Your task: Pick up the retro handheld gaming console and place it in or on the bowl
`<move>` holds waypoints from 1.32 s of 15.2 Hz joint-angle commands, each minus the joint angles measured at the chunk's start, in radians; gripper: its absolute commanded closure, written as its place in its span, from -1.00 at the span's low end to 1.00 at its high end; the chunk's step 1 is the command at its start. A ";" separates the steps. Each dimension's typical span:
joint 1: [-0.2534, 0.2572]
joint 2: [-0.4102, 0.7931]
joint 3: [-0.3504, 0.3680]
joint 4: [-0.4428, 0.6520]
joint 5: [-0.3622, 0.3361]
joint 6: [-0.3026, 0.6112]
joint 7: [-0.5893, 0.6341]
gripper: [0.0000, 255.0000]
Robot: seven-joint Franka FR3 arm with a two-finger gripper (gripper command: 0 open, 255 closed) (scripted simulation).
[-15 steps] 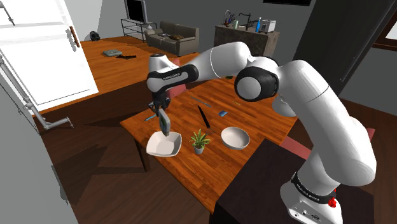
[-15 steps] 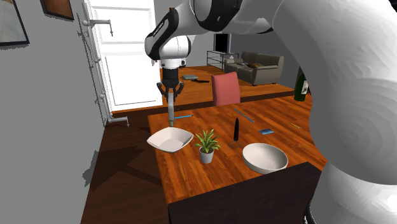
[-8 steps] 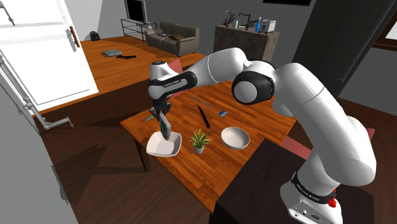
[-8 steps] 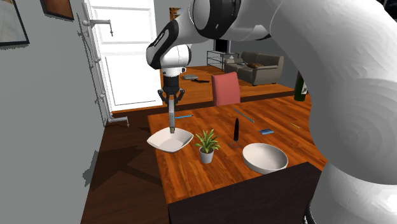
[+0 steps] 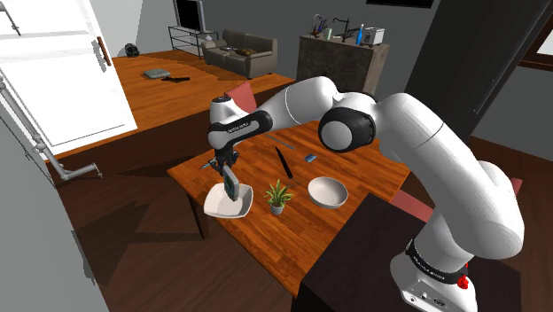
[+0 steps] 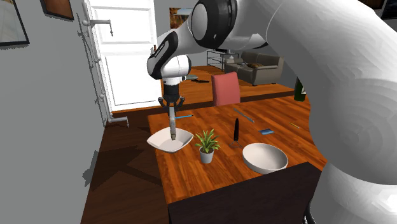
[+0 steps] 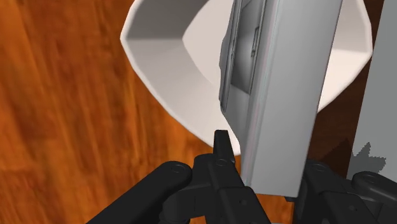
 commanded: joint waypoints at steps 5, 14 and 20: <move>-0.001 0.006 0.000 0.002 0.000 0.005 -0.001 1.00; -0.001 -0.020 0.000 -0.011 0.000 -0.008 -0.001 -1.00; -0.003 -0.089 0.000 -0.037 0.001 -0.051 -0.001 -1.00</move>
